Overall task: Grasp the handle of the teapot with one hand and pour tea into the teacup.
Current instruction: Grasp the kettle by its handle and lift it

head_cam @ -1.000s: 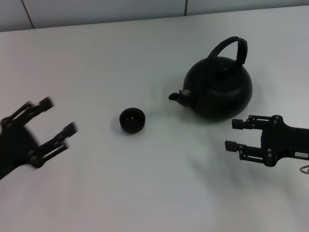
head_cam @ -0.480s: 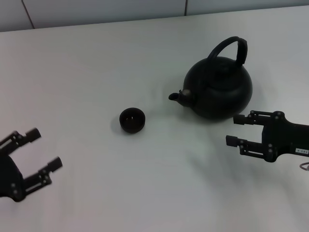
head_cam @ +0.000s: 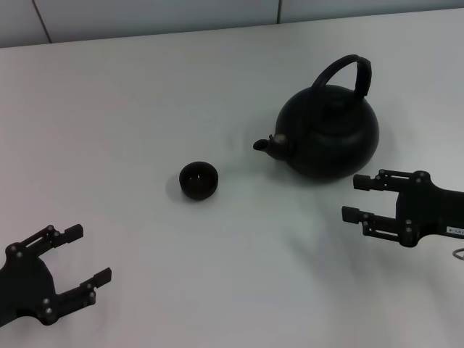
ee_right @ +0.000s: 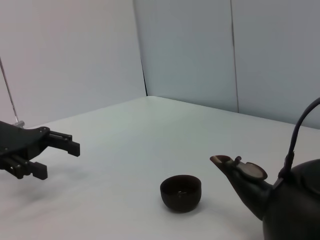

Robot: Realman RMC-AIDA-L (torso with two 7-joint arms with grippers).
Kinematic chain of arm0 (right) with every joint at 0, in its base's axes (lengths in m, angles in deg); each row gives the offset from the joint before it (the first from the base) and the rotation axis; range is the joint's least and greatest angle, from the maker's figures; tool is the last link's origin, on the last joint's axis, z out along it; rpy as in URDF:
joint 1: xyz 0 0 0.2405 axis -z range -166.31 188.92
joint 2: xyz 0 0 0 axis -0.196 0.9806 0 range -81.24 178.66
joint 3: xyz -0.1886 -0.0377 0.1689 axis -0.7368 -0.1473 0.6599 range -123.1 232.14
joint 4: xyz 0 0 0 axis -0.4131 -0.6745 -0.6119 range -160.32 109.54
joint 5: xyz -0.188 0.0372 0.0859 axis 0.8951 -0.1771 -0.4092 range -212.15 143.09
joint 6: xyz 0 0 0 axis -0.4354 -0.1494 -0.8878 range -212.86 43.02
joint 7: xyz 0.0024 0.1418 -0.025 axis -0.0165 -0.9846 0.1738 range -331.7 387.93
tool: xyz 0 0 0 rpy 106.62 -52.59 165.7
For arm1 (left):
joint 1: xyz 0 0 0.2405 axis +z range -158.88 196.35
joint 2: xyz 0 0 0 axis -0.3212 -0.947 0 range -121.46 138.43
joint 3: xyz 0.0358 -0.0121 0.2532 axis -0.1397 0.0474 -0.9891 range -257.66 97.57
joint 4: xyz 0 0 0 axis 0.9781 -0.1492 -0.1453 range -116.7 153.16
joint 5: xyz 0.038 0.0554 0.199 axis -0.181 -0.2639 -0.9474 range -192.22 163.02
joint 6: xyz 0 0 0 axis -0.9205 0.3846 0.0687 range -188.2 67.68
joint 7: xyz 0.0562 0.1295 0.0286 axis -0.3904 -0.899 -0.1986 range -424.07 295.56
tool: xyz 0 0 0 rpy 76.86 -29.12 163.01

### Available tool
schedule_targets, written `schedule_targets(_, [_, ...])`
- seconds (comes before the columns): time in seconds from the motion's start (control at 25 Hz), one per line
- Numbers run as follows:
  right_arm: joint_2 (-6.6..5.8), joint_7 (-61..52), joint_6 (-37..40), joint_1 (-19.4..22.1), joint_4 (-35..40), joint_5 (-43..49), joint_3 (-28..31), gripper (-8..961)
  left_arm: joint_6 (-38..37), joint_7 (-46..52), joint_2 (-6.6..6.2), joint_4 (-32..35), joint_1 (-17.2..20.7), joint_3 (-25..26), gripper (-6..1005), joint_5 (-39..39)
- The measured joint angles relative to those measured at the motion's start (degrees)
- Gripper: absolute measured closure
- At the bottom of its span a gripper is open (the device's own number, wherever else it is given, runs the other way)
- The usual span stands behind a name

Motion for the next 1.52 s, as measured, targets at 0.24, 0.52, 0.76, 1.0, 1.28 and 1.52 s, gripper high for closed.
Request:
schedule_targets(0.24, [0.04, 2.9, -0.4, 1.7, -2.4, -6.2, 0.1, 346, 0.1, 0.0, 0.01, -0.3, -0.1, 0.3, 206, 0.2])
schedule_targets(0.52, [0.17, 21.8, -5.7, 5.3, -19.9, -27.5, 5.1, 346, 0.3, -0.1, 0.14, -0.4, -0.2, 0.8, 206, 0.5])
schedule_targets(0.76, [0.23, 36.3, -12.0, 4.1, -32.7, -34.7, 10.5, 346, 0.5, -0.1, 0.38, -0.6, -0.3, 1.0, 206, 0.6])
schedule_targets(1.0, [0.06, 35.9, -12.3, 3.3, -32.1, -34.9, 10.6, 346, 0.7, -0.1, 0.52, -1.0, -0.6, 1.1, 206, 0.7])
schedule_targets(1.28, [-0.10, 35.4, -16.5, -0.7, -29.2, -34.9, 10.9, 347, 1.2, -0.7, 0.57, -2.8, -1.2, 1.8, 206, 1.3])
schedule_targets(1.52, [-0.24, 31.3, -20.0, -4.7, -26.3, -33.0, 8.9, 348, 1.8, -0.7, 0.63, -2.9, -1.3, 1.8, 206, 1.5])
